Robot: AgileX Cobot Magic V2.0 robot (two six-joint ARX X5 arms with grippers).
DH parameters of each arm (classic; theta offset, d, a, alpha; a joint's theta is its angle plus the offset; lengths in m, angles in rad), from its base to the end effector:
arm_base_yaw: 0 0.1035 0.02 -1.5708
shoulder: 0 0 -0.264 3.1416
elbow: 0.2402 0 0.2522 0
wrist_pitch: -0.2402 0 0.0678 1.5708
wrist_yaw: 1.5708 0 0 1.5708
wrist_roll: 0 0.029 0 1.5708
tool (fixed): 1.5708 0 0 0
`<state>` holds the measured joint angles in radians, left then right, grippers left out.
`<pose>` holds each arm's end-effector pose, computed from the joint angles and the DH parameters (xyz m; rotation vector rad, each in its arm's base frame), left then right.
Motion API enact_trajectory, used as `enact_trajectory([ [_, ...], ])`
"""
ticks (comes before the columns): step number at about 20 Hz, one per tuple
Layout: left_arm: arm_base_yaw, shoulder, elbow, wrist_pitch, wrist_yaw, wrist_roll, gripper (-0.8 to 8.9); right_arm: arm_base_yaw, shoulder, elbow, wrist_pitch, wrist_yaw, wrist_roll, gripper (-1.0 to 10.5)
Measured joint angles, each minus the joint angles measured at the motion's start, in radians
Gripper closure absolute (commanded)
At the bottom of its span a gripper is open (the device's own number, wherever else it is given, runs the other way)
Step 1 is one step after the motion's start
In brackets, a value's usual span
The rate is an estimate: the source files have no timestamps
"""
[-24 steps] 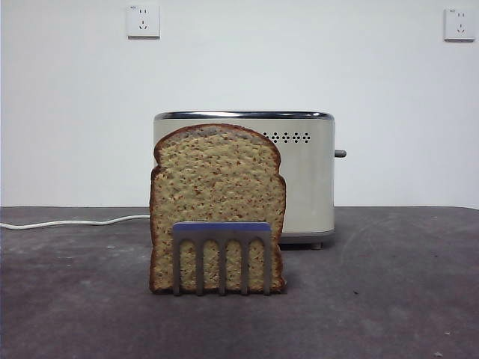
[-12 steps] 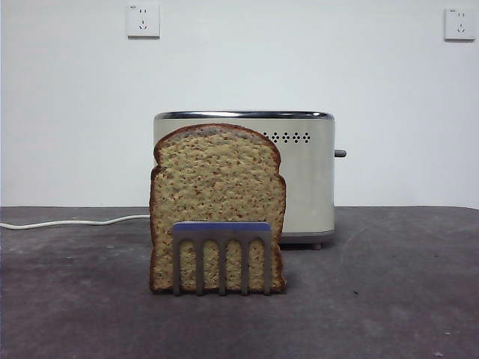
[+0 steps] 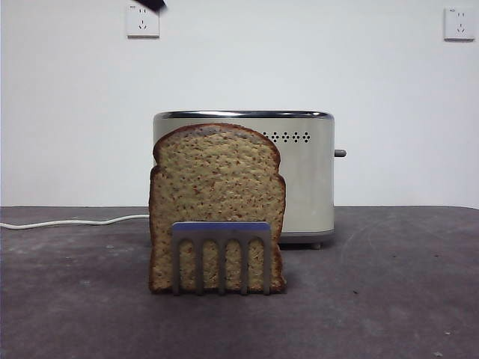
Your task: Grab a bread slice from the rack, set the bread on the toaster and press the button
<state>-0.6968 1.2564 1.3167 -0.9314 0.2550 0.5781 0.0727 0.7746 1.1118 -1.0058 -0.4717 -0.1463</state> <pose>0.1801 -0.1603 0.3559 0.6967 0.6044 -1.1282 0.1148 0.0216 0.3678 -0.0034 0.6227 0.5704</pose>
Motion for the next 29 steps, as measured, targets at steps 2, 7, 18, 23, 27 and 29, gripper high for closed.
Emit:
enact_trajectory([
  [2, -0.039, 0.070, 0.000, 0.036, -0.030, 0.019, 2.18, 0.000, 0.001, 0.000, 0.000, 0.000, 0.000, 9.6],
  [7, -0.092, 0.233, 0.000, 0.050, -0.097, 0.082, 2.21, 0.000, 0.001, 0.000, 0.000, 0.000, 0.000, 9.6],
  [18, -0.104, 0.318, 0.000, 0.050, -0.130, 0.095, 8.08, 0.000, 0.001, 0.000, 0.000, 0.000, 0.000, 9.6],
  [23, -0.105, 0.318, 0.000, 0.051, -0.130, 0.095, 8.21, 0.000, 0.001, 0.000, 0.000, 0.000, 0.000, 9.6],
  [27, -0.105, 0.318, 0.000, 0.058, -0.133, 0.095, 8.21, 0.000, 0.001, 0.000, 0.000, 0.000, 0.000, 9.6],
  [29, -0.105, 0.318, 0.018, 0.036, -0.136, 0.095, 8.21, 0.000, 0.001, 0.000, 0.000, 0.000, 0.000, 9.6],
])
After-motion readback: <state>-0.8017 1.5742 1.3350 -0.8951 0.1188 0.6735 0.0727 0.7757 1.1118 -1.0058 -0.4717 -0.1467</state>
